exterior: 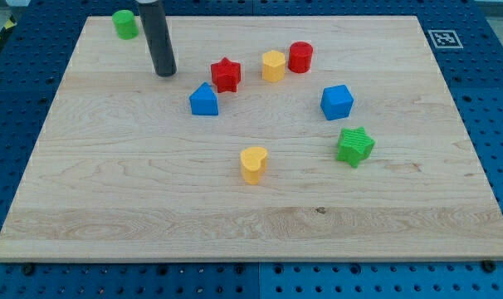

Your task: Move red star closer to the yellow hexagon

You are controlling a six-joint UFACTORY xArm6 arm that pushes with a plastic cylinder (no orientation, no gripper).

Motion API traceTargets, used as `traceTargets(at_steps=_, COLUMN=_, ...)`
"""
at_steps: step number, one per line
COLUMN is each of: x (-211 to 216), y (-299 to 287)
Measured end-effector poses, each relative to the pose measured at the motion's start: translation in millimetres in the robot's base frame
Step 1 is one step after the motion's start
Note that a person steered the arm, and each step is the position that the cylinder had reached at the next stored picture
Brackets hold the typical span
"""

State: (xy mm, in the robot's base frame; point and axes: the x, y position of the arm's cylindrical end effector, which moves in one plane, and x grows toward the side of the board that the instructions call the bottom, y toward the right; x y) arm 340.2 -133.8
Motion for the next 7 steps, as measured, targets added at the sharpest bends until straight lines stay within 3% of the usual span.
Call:
traceTargets(at_steps=3, x=41, y=95)
traceTargets(at_steps=7, x=6, y=109)
